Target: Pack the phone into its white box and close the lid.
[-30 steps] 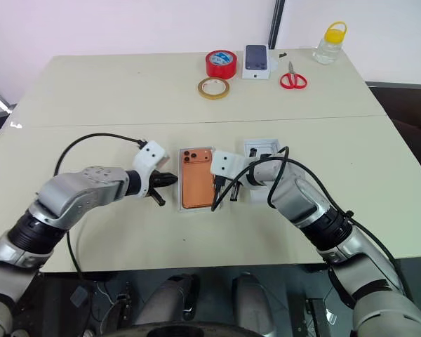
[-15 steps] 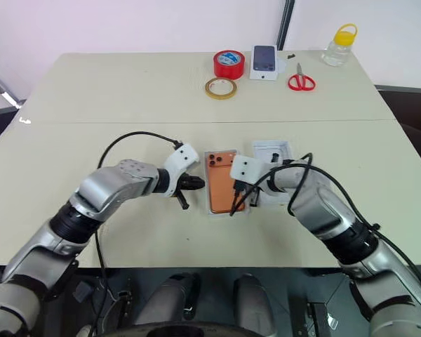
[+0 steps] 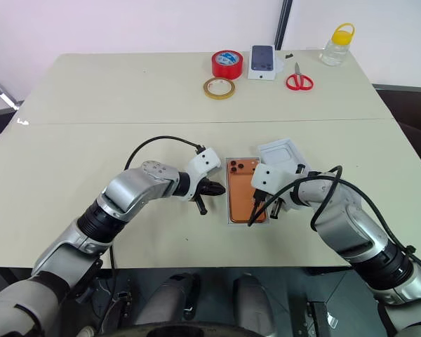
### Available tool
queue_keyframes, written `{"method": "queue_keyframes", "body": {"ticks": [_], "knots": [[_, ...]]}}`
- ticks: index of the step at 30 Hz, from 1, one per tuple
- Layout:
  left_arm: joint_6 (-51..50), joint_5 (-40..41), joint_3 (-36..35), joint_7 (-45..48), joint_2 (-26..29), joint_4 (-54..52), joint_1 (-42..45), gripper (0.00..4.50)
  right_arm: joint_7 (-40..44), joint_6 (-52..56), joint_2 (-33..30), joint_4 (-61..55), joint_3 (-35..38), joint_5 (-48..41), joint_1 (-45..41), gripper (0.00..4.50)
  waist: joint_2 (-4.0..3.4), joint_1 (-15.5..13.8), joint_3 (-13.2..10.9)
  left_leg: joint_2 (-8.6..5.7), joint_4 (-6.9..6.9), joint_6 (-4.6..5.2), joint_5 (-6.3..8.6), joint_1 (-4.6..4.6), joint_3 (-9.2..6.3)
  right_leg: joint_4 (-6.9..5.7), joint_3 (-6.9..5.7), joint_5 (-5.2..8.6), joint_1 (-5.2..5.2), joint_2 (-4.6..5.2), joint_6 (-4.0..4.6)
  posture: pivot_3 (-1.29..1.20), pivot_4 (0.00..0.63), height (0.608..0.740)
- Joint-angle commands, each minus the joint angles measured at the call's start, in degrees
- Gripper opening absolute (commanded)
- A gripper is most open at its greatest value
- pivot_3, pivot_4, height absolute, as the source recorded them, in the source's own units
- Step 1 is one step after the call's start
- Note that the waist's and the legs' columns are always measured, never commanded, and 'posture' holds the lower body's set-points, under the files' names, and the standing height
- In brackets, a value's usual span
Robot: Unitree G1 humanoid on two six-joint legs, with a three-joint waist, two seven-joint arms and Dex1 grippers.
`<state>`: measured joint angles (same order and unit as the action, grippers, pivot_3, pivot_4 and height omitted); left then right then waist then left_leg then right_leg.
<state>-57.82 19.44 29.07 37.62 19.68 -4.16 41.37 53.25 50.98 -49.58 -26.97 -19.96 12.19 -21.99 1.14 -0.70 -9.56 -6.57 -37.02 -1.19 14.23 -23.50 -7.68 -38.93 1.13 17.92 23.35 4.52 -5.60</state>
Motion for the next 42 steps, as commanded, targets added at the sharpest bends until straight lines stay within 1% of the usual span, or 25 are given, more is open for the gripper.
{"method": "queue_keyframes", "body": {"ticks": [1,8,14,17,18,20,23,25,26,29,31,33,37,41,42], "knots": [[-0.4,0.8,0.6,1.7,-1.5,-3.7,-0.2,0.10,0.0,-1.4,0.0,-1.7,0.5,-1.2,-0.4,0.00,0.00,0.0,0.0,0.00,0.00,0.00,0.00,0.00,0.00,0.00,0.00,0.00,0.00,0.00,0.00,0.00,0.150,0.740],[-0.9,-0.1,-0.5,1.4,-0.1,-5.0,-1.5,0.10,0.2,-1.7,-0.9,-1.1,1.2,-1.2,-0.3,0.00,0.00,0.0,0.0,0.00,0.00,0.00,0.00,0.00,0.00,0.00,0.00,0.00,0.00,0.00,0.00,0.00,0.150,0.740],[1.0,-0.5,-3.2,3.1,4.7,-6.0,-3.8,0.10,2.2,-2.1,-5.1,-3.6,6.9,-4.3,1.6,0.00,0.00,0.0,0.0,0.00,0.00,0.00,0.00,0.00,0.00,0.00,0.00,0.00,0.00,0.00,0.00,0.00,0.150,0.740],[3.1,1.5,-7.6,5.2,7.7,-7.3,-6.8,0.10,4.1,-1.5,-6.1,-5.1,12.4,-8.7,2.0,0.00,-0.01,0.3,0.0,0.03,0.01,0.00,0.00,0.02,0.01,-0.01,0.01,0.00,0.01,-0.02,0.01,0.00,0.150,0.740],[6.3,3.0,-10.5,7.4,9.1,-8.9,-9.3,0.10,4.6,0.0,-5.8,-5.2,14.4,-10.7,1.5,0.00,-0.01,0.4,0.0,0.04,0.01,0.00,0.00,0.02,0.01,-0.03,0.01,0.00,0.01,-0.03,0.01,0.00,0.150,0.740],[10.7,4.7,-14.1,10.4,11.0,-11.0,-12.6,0.10,4.9,1.9,-5.5,-5.2,16.6,-13.4,0.8,0.00,-0.03,0.4,0.0,0.06,0.03,0.00,0.00,0.02,0.01,-0.02,0.01,0.00,0.02,-0.03,0.01,0.00,0.150,0.740],[17.6,6.2,-18.4,14.3,13.5,-13.6,-17.6,0.10,3.5,10.2,-3.2,-3.2,17.9,-17.2,-2.1,0.00,-0.04,0.1,0.0,0.06,0.01,0.00,0.00,0.02,0.01,-0.02,0.01,-0.01,-0.01,-0.01,0.03,0.00,0.150,0.740],[20.4,6.3,-19.4,16.2,14.9,-14.6,-19.5,0.05,1.5,15.6,-1.2,-1.2,18.1,-18.5,-4.2,0.55,-0.04,0.0,0.0,0.06,-0.01,0.01,0.01,0.02,0.01,0.00,0.00,-0.01,-0.03,0.00,0.04,0.00,0.150,0.740],[21.5,6.3,-19.7,17.0,15.5,-15.3,-20.3,0.05,0.7,18.9,-0.3,-0.5,18.1,-19.5,-5.0,0.90,-0.04,-0.1,0.0,0.05,-0.01,0.02,0.01,0.02,0.01,0.00,0.00,-0.01,-0.04,0.02,0.04,0.00,0.150,0.740],[22.9,6.6,-20.1,18.8,16.6,-16.3,-21.5,0.05,-1.3,24.4,0.5,-0.4,17.8,-21.7,-6.3,2.36,-0.04,-0.2,0.0,0.04,0.04,0.07,0.04,0.01,0.01,0.12,-0.01,-0.01,-0.05,0.03,0.04,0.00,0.150,0.740],[23.2,6.8,-20.1,20.0,17.2,-16.5,-21.9,0.05,-3.4,27.8,1.6,1.3,18.1,-22.6,-8.4,3.47,-0.05,-0.1,0.0,0.04,0.04,0.09,0.05,-0.01,0.01,0.18,-0.01,-0.01,-0.05,0.03,0.04,0.00,0.150,0.740],[23.8,6.8,-20.0,21.1,17.6,-16.8,-22.3,0.05,-4.9,30.5,2.3,3.2,18.6,-23.7,-10.4,4.47,-0.06,0.2,0.0,0.03,0.01,0.09,0.06,-0.01,0.02,0.18,0.00,-0.02,-0.07,0.03,0.04,0.00,0.150,0.740],[25.1,5.8,-18.9,20.8,17.5,-17.4,-23.1,0.05,-7.8,33.1,2.9,6.6,19.1,-25.3,-12.2,4.47,-0.07,0.1,0.0,0.06,0.04,0.10,0.06,0.01,0.03,0.17,-0.01,-0.03,-0.06,0.01,0.06,0.00,0.150,0.740],[25.3,5.6,-18.6,20.8,17.1,-17.5,-23.3,0.05,-9.7,34.0,3.2,8.0,18.9,-26.9,-12.1,4.47,-0.07,0.0,0.0,0.05,0.04,0.10,0.06,0.00,0.03,0.17,-0.01,-0.03,-0.06,0.02,0.05,0.00,0.150,0.740],[25.2,5.8,-18.7,20.8,17.0,-17.6,-23.3,0.05,-10.1,34.0,3.1,8.1,18.4,-27.3,-11.7,4.24,-0.07,0.0,0.0,0.05,0.04,0.10,0.06,0.00,0.03,0.17,-0.01,-0.03,-0.06,0.02,0.05,0.00,0.150,0.740]]}}
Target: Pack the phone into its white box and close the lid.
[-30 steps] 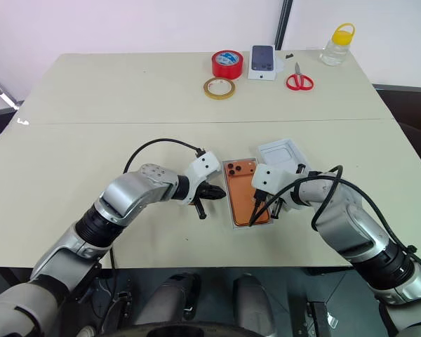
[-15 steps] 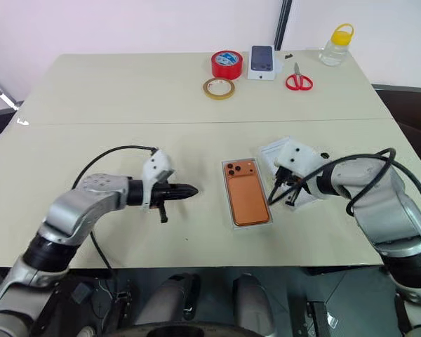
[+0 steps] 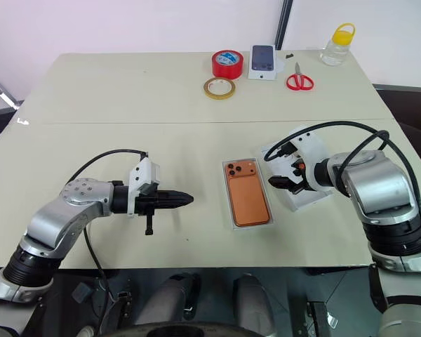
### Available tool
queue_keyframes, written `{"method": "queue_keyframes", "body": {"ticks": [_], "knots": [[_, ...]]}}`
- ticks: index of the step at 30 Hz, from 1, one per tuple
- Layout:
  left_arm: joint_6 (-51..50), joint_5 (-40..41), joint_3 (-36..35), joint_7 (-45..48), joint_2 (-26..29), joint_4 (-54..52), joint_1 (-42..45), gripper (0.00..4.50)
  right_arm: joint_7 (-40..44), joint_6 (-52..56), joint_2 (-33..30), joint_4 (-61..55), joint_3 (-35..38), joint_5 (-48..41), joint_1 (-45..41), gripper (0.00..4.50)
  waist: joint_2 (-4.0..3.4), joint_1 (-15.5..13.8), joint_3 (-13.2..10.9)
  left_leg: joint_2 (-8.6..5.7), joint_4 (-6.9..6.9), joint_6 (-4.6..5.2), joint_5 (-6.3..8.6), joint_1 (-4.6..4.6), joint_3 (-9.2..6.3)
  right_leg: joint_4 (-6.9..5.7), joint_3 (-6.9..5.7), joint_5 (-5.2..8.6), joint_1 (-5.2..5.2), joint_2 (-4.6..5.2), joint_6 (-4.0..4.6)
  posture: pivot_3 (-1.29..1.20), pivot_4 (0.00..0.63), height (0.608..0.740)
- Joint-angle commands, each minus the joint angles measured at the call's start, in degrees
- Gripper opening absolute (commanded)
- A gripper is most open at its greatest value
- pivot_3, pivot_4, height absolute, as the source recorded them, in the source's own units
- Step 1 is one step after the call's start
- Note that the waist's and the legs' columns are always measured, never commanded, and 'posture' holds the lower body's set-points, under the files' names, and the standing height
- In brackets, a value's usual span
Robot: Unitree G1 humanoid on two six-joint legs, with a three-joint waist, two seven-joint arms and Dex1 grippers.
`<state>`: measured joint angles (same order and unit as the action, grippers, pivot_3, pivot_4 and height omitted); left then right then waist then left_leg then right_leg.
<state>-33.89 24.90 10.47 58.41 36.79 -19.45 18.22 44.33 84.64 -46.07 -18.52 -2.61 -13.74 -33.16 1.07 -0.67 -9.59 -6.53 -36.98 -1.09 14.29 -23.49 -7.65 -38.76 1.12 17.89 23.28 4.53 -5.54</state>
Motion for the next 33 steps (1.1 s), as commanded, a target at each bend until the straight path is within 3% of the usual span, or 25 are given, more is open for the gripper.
{"method": "queue_keyframes", "body": {"ticks": [1,2,9,33], "knots": [[1.2,0.6,-0.1,0.0,-0.2,-2.4,-0.2,0.05,-1.5,0.3,-0.4,-0.4,0.8,-1.7,-0.2,3.96,0.00,0.0,0.0,0.00,0.00,0.00,0.00,0.00,0.00,0.00,0.00,0.00,0.00,0.00,0.00,0.00,0.150,0.740],[1.2,0.8,-0.2,0.1,-0.3,-2.4,-0.2,0.05,-2.3,0.5,-0.1,-0.2,0.4,-1.9,0.2,3.68,0.00,0.0,0.0,0.00,0.00,0.00,0.00,0.00,0.00,0.00,0.00,0.00,0.00,0.00,0.00,0.00,0.150,0.740],[1.0,1.3,-0.5,0.0,-0.6,-2.7,-0.5,0.05,-5.6,-0.4,-0.1,0.1,-0.8,-2.7,1.5,0.03,0.00,0.1,0.0,0.00,0.00,0.00,0.00,0.00,0.00,0.00,0.00,0.00,0.00,-0.01,0.00,0.00,0.150,0.740],[1.2,1.5,-1.5,-1.5,-1.2,-1.8,-0.3,0.05,-11.2,-0.1,2.3,-0.4,0.9,-7.0,1.2,0.03,0.00,0.5,0.0,0.02,-0.02,0.06,0.03,0.08,0.00,-0.02,0.00,-0.01,-0.08,-0.03,-0.01,0.00,0.150,0.740]]}}
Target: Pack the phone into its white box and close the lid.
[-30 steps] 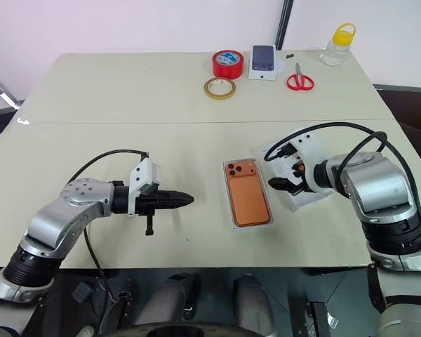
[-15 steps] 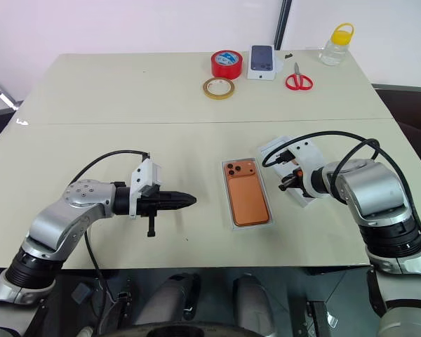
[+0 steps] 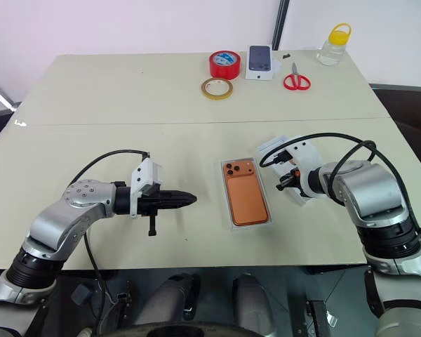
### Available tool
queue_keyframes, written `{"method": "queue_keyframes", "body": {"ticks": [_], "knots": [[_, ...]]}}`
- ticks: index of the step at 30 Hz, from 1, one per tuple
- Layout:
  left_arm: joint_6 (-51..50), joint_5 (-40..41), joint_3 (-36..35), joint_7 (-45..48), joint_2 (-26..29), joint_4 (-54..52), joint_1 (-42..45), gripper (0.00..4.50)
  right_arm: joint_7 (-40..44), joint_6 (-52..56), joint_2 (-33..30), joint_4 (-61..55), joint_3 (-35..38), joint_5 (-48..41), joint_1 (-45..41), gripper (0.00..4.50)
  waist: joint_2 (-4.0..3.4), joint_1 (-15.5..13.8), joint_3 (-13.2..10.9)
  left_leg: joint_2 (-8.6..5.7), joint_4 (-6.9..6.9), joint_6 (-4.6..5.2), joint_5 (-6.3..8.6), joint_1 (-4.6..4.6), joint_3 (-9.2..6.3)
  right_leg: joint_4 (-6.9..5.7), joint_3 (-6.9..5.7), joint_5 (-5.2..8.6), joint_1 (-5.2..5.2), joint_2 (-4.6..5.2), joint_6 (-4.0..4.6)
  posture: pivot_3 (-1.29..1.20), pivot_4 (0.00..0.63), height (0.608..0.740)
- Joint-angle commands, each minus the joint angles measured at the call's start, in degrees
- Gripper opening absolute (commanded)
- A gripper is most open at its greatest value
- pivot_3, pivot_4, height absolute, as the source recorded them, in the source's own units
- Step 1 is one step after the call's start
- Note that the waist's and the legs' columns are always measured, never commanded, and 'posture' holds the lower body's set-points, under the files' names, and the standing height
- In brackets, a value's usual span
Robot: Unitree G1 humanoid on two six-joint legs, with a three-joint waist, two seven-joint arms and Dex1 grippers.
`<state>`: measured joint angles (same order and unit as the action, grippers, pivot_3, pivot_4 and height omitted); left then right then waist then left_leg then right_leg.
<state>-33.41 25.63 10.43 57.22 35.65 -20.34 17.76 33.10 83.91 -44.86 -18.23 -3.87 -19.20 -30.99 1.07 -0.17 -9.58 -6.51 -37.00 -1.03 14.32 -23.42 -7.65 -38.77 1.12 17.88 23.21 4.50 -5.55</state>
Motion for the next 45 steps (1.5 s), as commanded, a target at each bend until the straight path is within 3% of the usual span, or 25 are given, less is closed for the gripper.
{"method": "queue_keyframes", "body": {"ticks": [1,5,10,14,16,18,22,26,30,33,37,41,45], "knots": [[0.6,1.0,-2.3,-0.7,0.0,-0.5,0.2,0.05,0.4,2.7,2.5,-0.1,5.4,-2.8,-2.9,0.03,0.00,0.0,0.0,0.00,0.00,0.00,0.00,0.00,0.00,0.00,0.00,0.00,0.00,0.00,0.00,0.00,0.150,0.740],[0.1,2.4,-6.9,-2.4,0.2,2.2,0.1,0.05,1.4,8.5,8.6,4.3,19.8,-11.9,-10.8,0.03,-0.08,0.8,-0.1,-0.01,0.00,0.00,0.00,-0.01,0.00,-0.12,0.01,0.00,0.07,0.00,0.00,0.00,0.150,0.740],[1.3,1.3,-10.4,-5.5,-0.3,7.1,0.9,0.05,-6.4,8.6,11.9,6.9,25.0,-32.1,-13.4,0.03,-0.08,0.8,-0.1,0.00,0.03,0.01,0.00,-0.01,-0.02,-0.16,-0.01,0.00,0.08,-0.01,0.00,0.00,0.150,0.740],[2.5,0.8,-12.8,-7.8,-1.3,12.1,3.5,0.05,-26.1,8.6,19.2,13.9,26.5,-61.7,-15.9,0.03,-0.08,1.2,-0.1,0.01,0.00,0.04,0.01,-0.01,0.00,-0.24,0.02,-0.01,0.10,0.00,0.01,0.00,0.150,0.740],[3.1,0.4,-12.9,-8.5,-1.6,13.5,4.5,0.05,-42.4,-4.4,16.2,11.4,16.3,-85.2,-10.3,0.03,-0.09,1.2,-0.1,0.01,0.01,-0.02,-0.03,-0.02,0.00,-0.27,0.03,-0.01,0.14,0.00,0.01,0.00,0.150,0.740],[3.4,0.3,-12.8,-8.6,-2.0,14.1,5.0,0.05,-50.6,-12.2,17.9,8.0,11.2,-93.8,-6.2,0.03,-0.08,1.1,-0.1,0.02,0.02,-0.05,-0.05,-0.04,0.00,-0.21,0.02,0.00,0.13,0.03,0.00,0.00,0.150,0.740],[3.5,-0.1,-10.6,-8.2,-2.9,12.3,5.2,0.05,-63.7,-22.3,27.4,-0.6,5.9,-93.8,6.4,0.03,-0.03,1.3,0.0,0.01,-0.04,-0.01,-0.04,-0.07,0.03,-0.17,0.04,0.00,0.10,0.02,-0.02,0.00,0.150,0.740],[3.1,-0.3,-8.1,-7.5,-3.7,10.3,5.1,0.05,-75.0,-28.6,32.7,-4.7,4.4,-93.8,12.4,0.03,-0.05,1.3,0.0,-0.02,-0.08,-0.01,-0.04,-0.06,0.04,-0.33,0.10,0.00,0.18,0.01,-0.02,0.00,0.150,0.740],[1.6,0.1,-4.7,-6.3,-4.5,7.9,5.3,0.05,-78.2,-28.7,29.9,-4.9,4.5,-93.8,13.8,0.03,-0.06,1.3,0.0,-0.01,-0.04,-0.02,-0.04,-0.02,0.03,-0.33,0.10,0.00,0.17,-0.02,-0.02,0.00,0.150,0.740],[0.9,-0.4,-1.6,-4.8,-4.7,7.3,5.5,0.05,-74.5,-26.5,24.6,-2.4,7.3,-93.8,9.9,0.90,-0.09,1.3,0.0,0.00,-0.04,0.07,0.01,0.01,0.03,-0.32,0.10,0.00,0.13,-0.03,-0.01,0.00,0.150,0.740],[1.3,-1.8,1.5,-4.6,-6.0,8.1,6.9,0.05,-67.7,-21.6,13.4,1.6,8.0,-93.8,3.0,2.87,-0.19,1.2,-0.1,-0.01,-0.06,0.29,0.13,0.01,0.04,-0.31,0.09,0.00,0.11,-0.04,-0.01,0.00,0.150,0.740],[0.3,-3.1,3.9,-6.0,-8.8,9.5,9.0,0.05,-64.0,-18.0,1.9,4.0,5.2,-92.7,-2.2,2.87,-0.21,1.1,-0.1,0.01,-0.02,0.32,0.14,-0.02,0.04,-0.26,0.06,0.01,0.12,-0.04,-0.01,0.00,0.150,0.740],[-0.8,-4.2,6.9,-6.5,-11.6,9.7,10.4,0.05,-51.9,-15.1,-5.0,4.0,3.1,-75.5,-5.4,2.87,-0.20,1.1,-0.1,0.02,-0.05,0.35,0.16,-0.03,0.05,-0.23,0.05,0.01,0.09,-0.04,-0.02,0.00,0.150,0.740]]}}
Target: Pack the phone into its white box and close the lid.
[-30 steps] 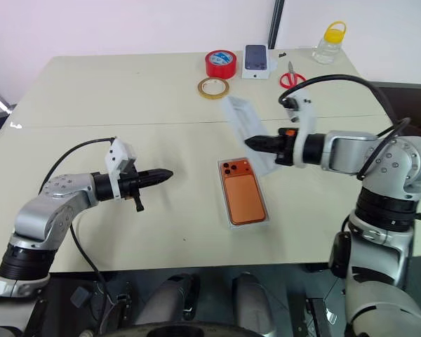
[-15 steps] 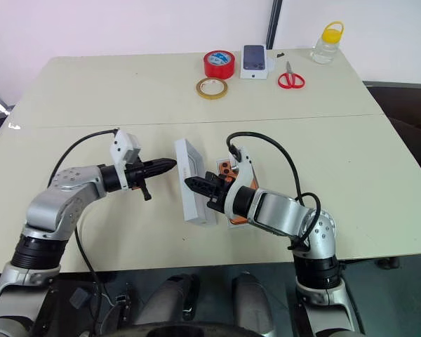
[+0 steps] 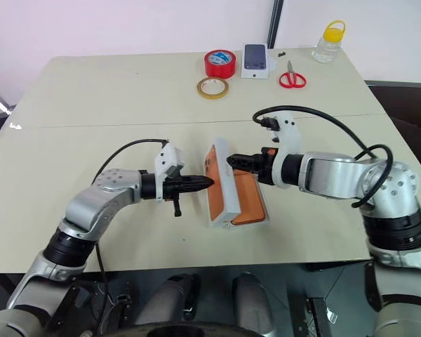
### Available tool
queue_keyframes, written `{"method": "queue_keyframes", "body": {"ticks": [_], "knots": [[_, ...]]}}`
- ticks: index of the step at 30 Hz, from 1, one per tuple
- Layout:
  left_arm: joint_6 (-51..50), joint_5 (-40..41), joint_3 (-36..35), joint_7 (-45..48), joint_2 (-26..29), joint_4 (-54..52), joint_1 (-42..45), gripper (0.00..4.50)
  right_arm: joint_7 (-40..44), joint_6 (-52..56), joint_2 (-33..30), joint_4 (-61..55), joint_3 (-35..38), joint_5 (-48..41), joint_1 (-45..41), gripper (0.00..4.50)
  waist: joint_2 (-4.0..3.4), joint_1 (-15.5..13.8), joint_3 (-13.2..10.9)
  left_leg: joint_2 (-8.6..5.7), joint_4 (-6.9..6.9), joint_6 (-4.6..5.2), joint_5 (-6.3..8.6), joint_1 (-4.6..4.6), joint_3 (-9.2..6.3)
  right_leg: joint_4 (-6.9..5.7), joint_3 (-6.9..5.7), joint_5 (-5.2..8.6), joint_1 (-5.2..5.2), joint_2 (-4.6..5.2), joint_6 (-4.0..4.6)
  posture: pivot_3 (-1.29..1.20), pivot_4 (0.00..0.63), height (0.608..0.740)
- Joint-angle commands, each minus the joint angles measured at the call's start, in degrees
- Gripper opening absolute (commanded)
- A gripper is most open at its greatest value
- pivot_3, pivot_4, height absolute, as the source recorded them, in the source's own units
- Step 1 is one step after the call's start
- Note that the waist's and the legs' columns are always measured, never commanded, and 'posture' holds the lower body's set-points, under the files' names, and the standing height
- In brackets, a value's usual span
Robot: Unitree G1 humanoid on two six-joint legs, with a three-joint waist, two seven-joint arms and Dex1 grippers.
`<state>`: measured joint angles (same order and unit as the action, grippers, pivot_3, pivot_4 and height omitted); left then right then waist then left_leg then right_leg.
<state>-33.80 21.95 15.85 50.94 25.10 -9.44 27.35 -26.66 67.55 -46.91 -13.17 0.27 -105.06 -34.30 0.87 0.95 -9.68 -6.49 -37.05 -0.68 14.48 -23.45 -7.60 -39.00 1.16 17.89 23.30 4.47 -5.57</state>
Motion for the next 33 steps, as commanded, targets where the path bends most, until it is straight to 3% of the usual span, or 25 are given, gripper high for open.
{"method": "queue_keyframes", "body": {"ticks": [1,3,7,11,13,18,24,33], "knots": [[-0.6,-0.6,1.7,-0.5,-1.5,-1.3,0.9,0.05,11.1,0.8,-4.3,-2.1,-2.1,15.6,-2.4,2.64,0.00,0.0,0.0,0.00,0.00,0.00,0.00,0.00,0.00,0.00,0.00,0.00,0.00,0.00,0.00,0.00,0.150,0.740],[-1.1,-0.9,2.0,-1.3,-2.4,-1.2,1.2,0.05,17.3,-0.4,-6.6,-3.5,-4.3,24.7,-2.5,2.04,0.00,-0.1,0.0,0.00,-0.01,0.00,0.00,-0.01,0.01,0.00,0.00,0.00,0.01,0.00,-0.01,0.00,0.150,0.740],[-1.7,-0.7,0.8,-2.5,-3.0,-1.1,1.3,0.05,28.2,-4.1,-9.9,-6.4,-8.5,39.7,-2.3,0.08,0.00,-0.1,0.0,0.00,-0.02,0.00,0.00,-0.01,0.01,-0.01,0.00,0.00,0.02,0.00,-0.01,0.00,0.150,0.740],[-3.1,0.4,-2.6,-3.6,-1.7,-1.6,1.2,0.05,37.7,-12.0,-15.6,-10.4,-17.2,59.4,-1.3,0.08,0.00,-0.2,0.0,-0.02,-0.03,0.00,0.00,-0.02,0.00,-0.01,-0.01,0.00,0.04,0.00,-0.02,0.00,0.150,0.740],[-3.4,0.3,-4.8,-4.0,0.3,-1.8,0.5,0.05,41.4,-14.4,-16.3,-11.3,-18.6,64.3,-0.4,0.08,0.02,-0.1,0.0,-0.02,-0.03,-0.01,0.00,-0.02,0.00,0.00,-0.01,0.01,0.05,0.00,-0.02,0.00,0.150,0.740],[-1.8,-2.3,-6.3,-4.4,4.5,0.8,0.3,0.05,47.5,-14.9,-13.8,-13.5,-17.6,69.0,1.3,0.08,0.01,-0.3,0.0,0.00,-0.01,-0.03,-0.01,-0.01,0.00,-0.02,0.01,0.01,0.06,0.00,-0.02,0.00,0.150,0.740],[1.1,-6.9,-3.3,-2.4,7.0,5.5,1.5,0.05,51.4,-13.0,-10.8,-15.5,-18.1,73.5,2.6,0.08,0.02,-0.4,0.0,-0.03,-0.02,-0.04,0.00,-0.02,-0.01,0.01,0.00,0.00,0.05,0.03,-0.02,0.00,0.150,0.740],[3.4,-9.4,3.1,2.5,3.6,5.7,3.4,0.05,55.3,-9.5,-8.6,-17.5,-18.3,77.8,3.5,0.08,0.02,-0.4,0.0,-0.03,-0.02,-0.04,0.00,-0.03,-0.02,0.02,-0.01,0.00,0.05,0.04,-0.02,0.00,0.150,0.740]]}}
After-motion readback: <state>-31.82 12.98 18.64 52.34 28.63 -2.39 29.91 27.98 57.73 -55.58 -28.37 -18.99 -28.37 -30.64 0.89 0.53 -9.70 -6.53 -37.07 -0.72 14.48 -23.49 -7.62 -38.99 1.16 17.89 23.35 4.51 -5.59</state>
